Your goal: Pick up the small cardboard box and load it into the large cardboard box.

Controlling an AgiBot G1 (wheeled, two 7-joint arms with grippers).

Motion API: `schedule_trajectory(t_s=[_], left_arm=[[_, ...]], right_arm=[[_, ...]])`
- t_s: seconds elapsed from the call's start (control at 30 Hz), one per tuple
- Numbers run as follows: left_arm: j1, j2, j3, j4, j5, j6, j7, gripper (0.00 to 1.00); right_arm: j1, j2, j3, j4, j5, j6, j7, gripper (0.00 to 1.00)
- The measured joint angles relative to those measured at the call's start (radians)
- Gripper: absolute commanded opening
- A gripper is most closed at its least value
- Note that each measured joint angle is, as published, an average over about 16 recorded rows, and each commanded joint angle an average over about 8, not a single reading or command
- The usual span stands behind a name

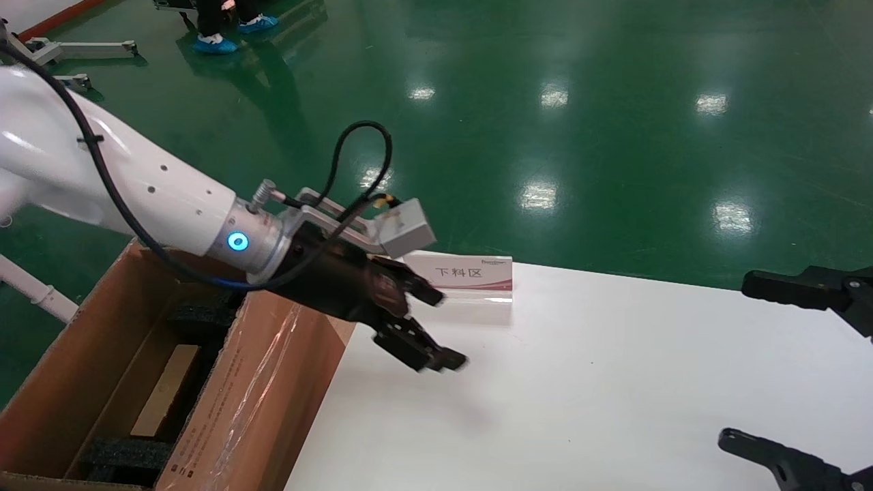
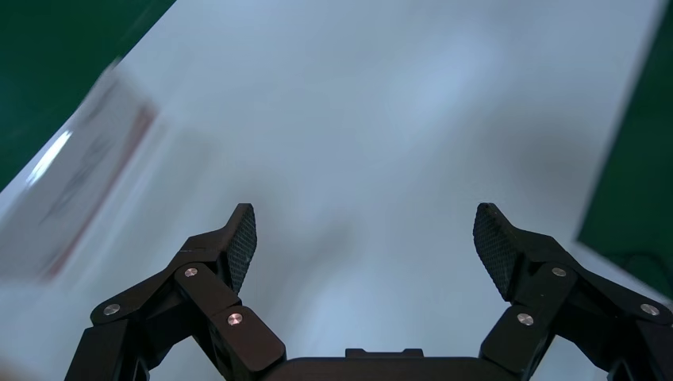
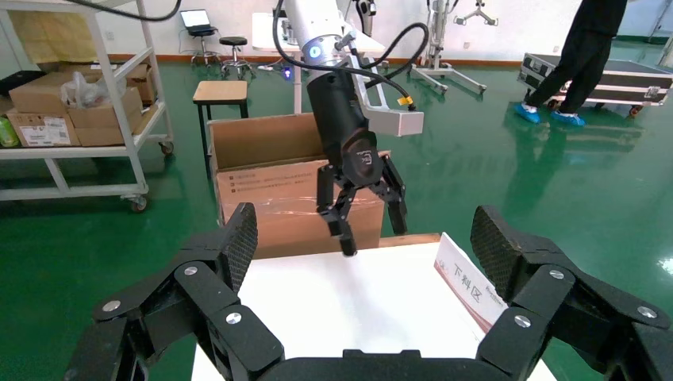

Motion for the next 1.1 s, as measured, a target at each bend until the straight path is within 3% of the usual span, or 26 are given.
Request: schedule_trajectory(t_s=[0.87,1.1], left_arm=[[0.660,-0.054,-1.010,-0.158,-0.155,0.249,0.339,1.00],[0.786,-0.064,-1.202,-0.188,-0.185,0.296,0.403,1.00]], right_arm=[[-0.002,-0.003,0.009,0.002,-0.006,-0.003,0.005,1.00],[-0.003,-0.004,0.011,0.003,-0.007,-0.004,0.006,1.00]])
